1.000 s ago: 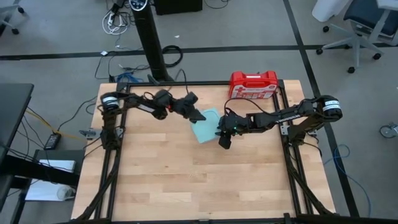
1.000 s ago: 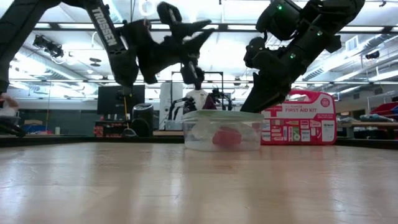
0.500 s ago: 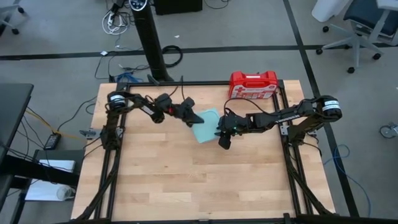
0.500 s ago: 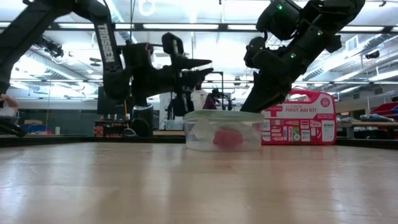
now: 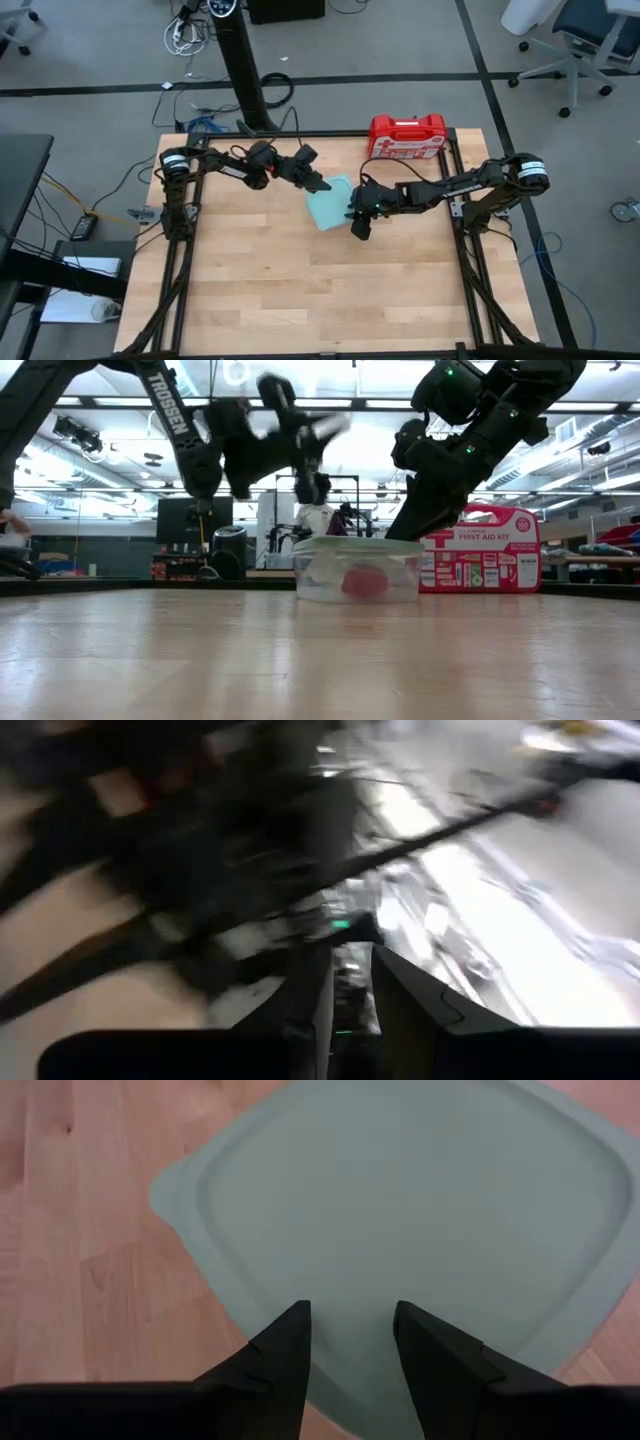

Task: Roll bandage
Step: Close the plastic container

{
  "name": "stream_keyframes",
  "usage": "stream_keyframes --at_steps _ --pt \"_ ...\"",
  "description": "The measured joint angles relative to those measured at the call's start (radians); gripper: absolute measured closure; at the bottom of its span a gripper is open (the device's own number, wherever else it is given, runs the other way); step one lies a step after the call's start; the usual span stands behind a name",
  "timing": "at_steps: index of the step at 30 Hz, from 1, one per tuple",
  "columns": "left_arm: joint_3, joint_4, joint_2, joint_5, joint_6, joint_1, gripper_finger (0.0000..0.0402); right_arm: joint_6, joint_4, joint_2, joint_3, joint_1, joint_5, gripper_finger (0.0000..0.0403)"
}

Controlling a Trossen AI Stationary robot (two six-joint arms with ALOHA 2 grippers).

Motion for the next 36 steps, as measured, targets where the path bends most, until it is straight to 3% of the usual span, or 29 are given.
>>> stream_keyframes --at_steps 4,6,10,17,23,28,31,33,35,36 --pt "-0.083 -0.437 0.009 -0.055 0.207 -0.007 0.0325 -0.006 0.006 -0.002 0.0 0.0 -0.001 0.0253" --pt "-0.111 -0.355 0.023 -0.04 0.201 0.004 0.0325 -0.008 0.0 0.001 0.001 0.0 -0.001 0.0253" --pt "-0.102 0.032 0.048 -0.034 -0.075 0.019 0.0325 -0.007 -0.006 -0.001 0.003 -0.002 -0.009 0.0253" --pt "-0.001 0.06 -0.08 0.05 -0.127 -0.018 0.0325 -0.002 -0.009 -0.001 0.003 -0.002 -0.015 0.0253" --pt "0.081 0.062 -0.138 0.073 -0.051 -0.053 0.0325 0.0 -0.009 -0.001 0.003 -0.002 -0.016 0.0253" --pt "0.039 -0.094 -0.067 0.071 0.097 -0.066 0.0325 0.001 -0.008 -0.001 0.002 -0.002 -0.016 0.0253" --pt "-0.008 -0.242 0.068 0.042 0.127 -0.065 0.0325 0.002 -0.007 -0.001 0.003 -0.002 -0.017 0.0253" --pt "-0.013 -0.141 0.125 0.027 0.06 -0.063 0.0325 0.004 -0.01 -0.001 0.001 -0.002 -0.022 0.0253" --pt "-0.002 0.077 0.191 0.025 -0.084 -0.063 0.0325 0.003 -0.014 -0.001 0.004 -0.002 -0.024 0.0253" --pt "0.009 0.083 0.195 0.031 -0.124 -0.063 0.0325 0.003 -0.015 -0.002 0.003 -0.002 -0.025 0.0253"
